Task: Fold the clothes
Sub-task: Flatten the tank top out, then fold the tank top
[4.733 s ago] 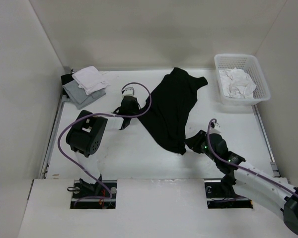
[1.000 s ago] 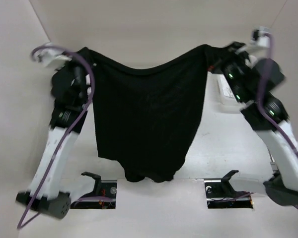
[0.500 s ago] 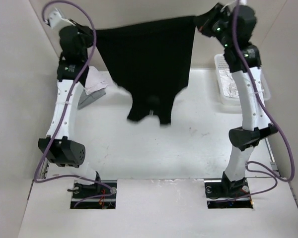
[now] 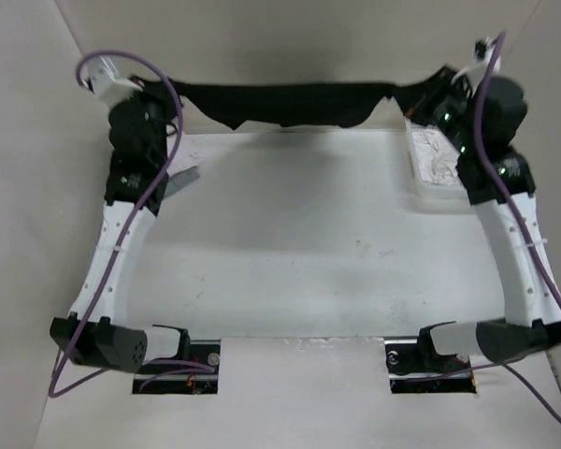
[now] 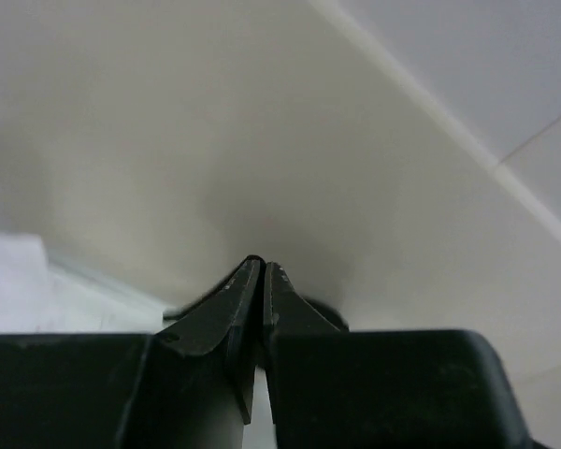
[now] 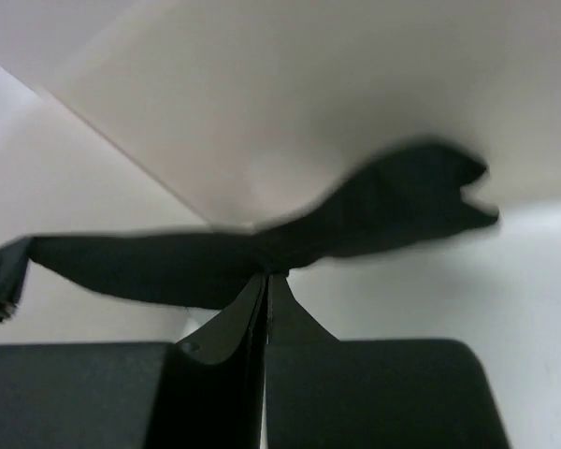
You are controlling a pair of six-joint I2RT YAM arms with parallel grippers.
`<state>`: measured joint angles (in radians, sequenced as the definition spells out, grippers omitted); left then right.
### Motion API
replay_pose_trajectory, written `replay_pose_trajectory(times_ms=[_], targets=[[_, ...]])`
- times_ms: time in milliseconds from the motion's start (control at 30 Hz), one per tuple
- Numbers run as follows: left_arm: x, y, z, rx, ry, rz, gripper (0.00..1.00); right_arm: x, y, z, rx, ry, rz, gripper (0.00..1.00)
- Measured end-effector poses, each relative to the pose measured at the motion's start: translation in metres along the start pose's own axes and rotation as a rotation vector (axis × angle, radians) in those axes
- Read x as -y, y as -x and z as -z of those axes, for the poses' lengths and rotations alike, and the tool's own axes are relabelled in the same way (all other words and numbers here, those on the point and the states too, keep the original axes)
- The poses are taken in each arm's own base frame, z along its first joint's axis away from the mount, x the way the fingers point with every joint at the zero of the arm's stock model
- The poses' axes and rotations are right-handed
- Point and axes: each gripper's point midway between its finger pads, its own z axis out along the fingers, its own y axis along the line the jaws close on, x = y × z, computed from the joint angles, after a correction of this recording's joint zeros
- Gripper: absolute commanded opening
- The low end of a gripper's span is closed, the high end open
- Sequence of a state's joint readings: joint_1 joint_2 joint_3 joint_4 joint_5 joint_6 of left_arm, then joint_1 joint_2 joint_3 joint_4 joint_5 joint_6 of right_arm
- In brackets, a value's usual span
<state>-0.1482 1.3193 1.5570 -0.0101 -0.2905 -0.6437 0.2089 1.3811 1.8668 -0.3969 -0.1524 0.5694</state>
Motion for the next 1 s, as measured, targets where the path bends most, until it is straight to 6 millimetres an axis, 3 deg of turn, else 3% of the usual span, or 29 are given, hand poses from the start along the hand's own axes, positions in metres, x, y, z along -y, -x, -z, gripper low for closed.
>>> replay_pose_trajectory(times_ms=[133,233,300,400,567,700,800,900,1000], targets=[[-0.062,-0.101,0.054,-0.182,0.088,-0.035,0.03,0.063,-0.113,0.041,-0.176,-0.12,-0.041,0.0],[-0.113,-0.165,0.118,-0.32,0.142,-0.07,0.03,0.086,-0.203,0.098,-0.3,-0.15,-0.082,0.0],[-0.141,-0.187,0.162,-0.384,0.165,-0.082,0.03,0.084,-0.251,0.139,-0.365,-0.11,-0.108,0.0],[-0.155,-0.182,0.207,-0.388,0.145,-0.063,0.03,0.075,-0.3,0.189,-0.433,-0.015,-0.161,0.0],[-0.148,-0.153,0.257,-0.35,0.063,0.033,0.03,0.071,-0.358,0.246,-0.579,0.043,-0.275,0.0],[-0.161,-0.164,0.286,-0.427,0.094,0.072,0.03,0.07,-0.396,0.285,-0.734,0.015,-0.337,0.0],[-0.174,-0.178,0.295,-0.486,0.154,0.052,0.03,0.072,-0.414,0.306,-0.818,-0.028,-0.336,0.0],[-0.181,-0.19,0.287,-0.52,0.216,0.004,0.03,0.08,-0.422,0.31,-0.835,-0.106,-0.264,0.0],[-0.177,-0.2,0.263,-0.533,0.265,-0.049,0.03,0.087,-0.403,0.281,-0.743,-0.23,-0.164,0.0]])
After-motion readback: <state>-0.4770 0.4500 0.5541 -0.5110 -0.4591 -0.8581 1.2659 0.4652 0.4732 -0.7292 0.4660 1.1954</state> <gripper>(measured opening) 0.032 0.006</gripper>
